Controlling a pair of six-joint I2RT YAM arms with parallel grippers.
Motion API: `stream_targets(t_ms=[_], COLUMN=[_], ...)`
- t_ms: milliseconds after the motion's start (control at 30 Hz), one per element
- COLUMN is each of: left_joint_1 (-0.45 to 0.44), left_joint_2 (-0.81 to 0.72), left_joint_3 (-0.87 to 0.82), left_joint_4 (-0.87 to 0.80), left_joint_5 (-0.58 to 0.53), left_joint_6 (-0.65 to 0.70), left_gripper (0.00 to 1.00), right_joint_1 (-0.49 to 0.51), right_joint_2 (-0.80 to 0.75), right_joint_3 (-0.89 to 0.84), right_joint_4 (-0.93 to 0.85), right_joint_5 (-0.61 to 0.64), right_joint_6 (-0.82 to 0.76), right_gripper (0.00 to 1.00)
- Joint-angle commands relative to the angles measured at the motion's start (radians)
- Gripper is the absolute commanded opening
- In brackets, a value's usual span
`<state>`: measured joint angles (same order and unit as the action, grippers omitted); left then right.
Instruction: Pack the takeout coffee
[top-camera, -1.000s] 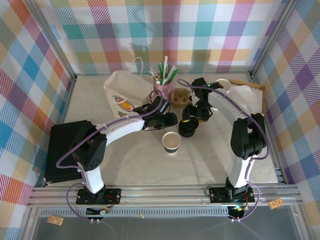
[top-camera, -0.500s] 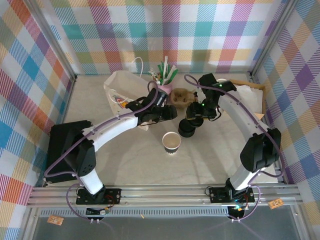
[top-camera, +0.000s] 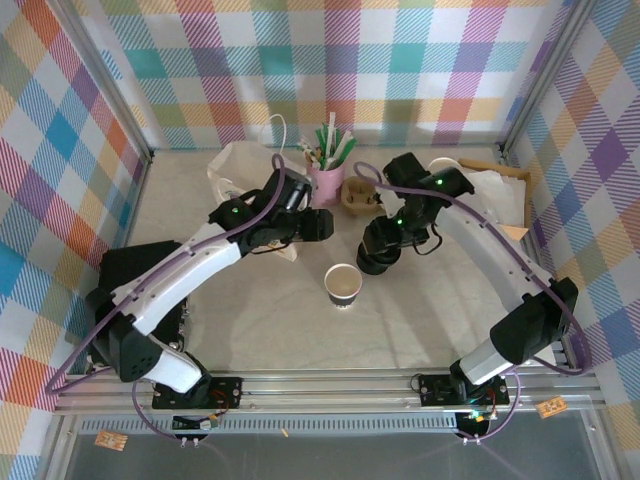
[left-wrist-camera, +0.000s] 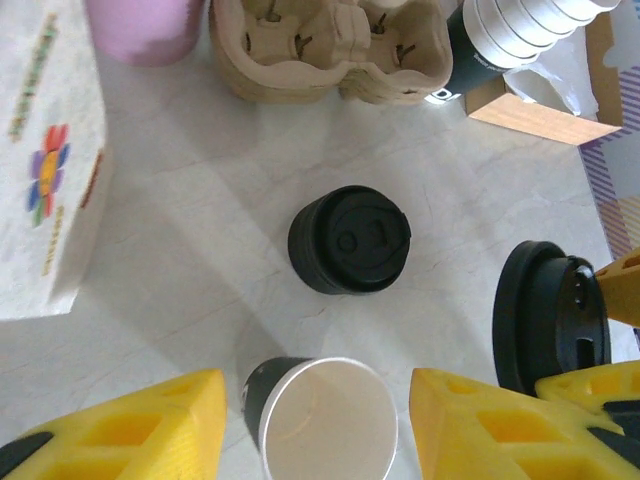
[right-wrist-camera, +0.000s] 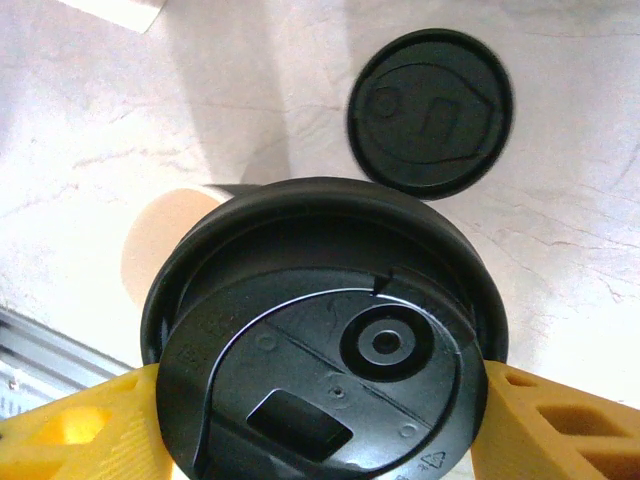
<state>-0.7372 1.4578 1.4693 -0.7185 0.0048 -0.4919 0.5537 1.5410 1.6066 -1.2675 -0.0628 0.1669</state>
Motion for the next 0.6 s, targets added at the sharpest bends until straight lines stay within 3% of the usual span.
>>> stream_targets(t_ms=[0, 567], left_joint_1=[0.002, 0.005], left_joint_2=[-0.081, -0.228], left_joint_3=[-0.046, -0.236], left_joint_4=[-0.084, -0.117], left_joint_5=[-0.051, -0.124], left_joint_6=[0.014, -0.041], left_gripper=[0.51, 0.51], right_joint_1=[0.062, 0.273], right_joint_2=[-0.031, 0.04], right_joint_3=[0.019, -0.04], right_joint_4=[-0.027, 0.056], right_joint_5=[0.029, 0.1], right_joint_6=[0.003, 0.026], right_gripper=[0.52, 0.52])
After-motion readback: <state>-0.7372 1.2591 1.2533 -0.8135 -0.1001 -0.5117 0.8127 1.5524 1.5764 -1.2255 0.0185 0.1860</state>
